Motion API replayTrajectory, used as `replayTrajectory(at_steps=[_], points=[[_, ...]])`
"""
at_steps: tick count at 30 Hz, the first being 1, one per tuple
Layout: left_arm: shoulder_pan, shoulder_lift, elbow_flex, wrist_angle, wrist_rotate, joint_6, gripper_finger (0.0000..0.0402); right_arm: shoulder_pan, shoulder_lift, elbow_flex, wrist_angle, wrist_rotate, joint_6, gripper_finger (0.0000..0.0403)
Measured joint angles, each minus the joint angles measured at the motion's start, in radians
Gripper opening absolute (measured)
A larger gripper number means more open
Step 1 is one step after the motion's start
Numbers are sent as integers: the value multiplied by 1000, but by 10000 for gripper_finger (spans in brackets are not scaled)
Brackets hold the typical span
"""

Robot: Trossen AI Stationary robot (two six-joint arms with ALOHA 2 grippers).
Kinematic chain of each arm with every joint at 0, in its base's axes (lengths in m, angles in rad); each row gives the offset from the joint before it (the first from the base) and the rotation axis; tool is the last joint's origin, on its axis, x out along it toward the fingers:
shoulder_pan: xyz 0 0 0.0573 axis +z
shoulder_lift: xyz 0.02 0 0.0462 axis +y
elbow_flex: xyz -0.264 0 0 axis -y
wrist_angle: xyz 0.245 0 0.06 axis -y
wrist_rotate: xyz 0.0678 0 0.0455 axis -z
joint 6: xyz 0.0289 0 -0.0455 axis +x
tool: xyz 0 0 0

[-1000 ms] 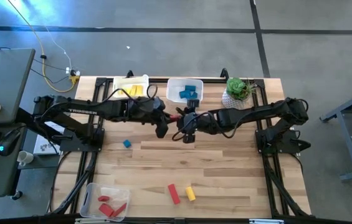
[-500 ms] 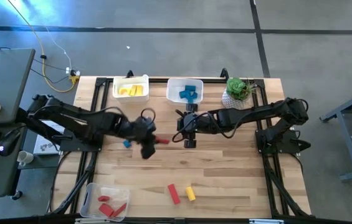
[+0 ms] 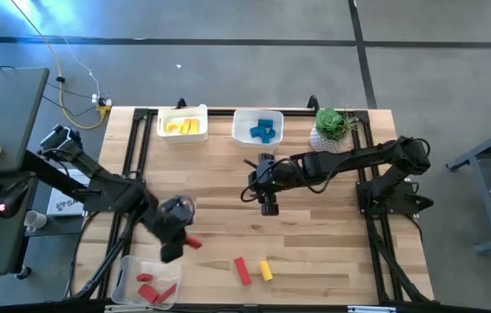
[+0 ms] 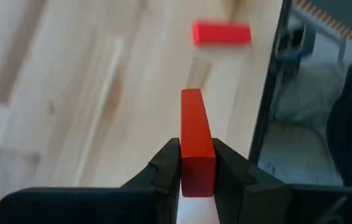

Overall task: Sort & place blocks by color
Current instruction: Put the red block into the transparent bin

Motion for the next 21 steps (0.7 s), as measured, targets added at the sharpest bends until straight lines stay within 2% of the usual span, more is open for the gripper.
replayTrajectory(at_steps=[14,21], points=[[-302,2,0,-39,-2,-330,48,0,0,0,-57,-26,107,193],[-402,35,0,-39,-20,-490,48,16,0,0,-82,-94,172,193]])
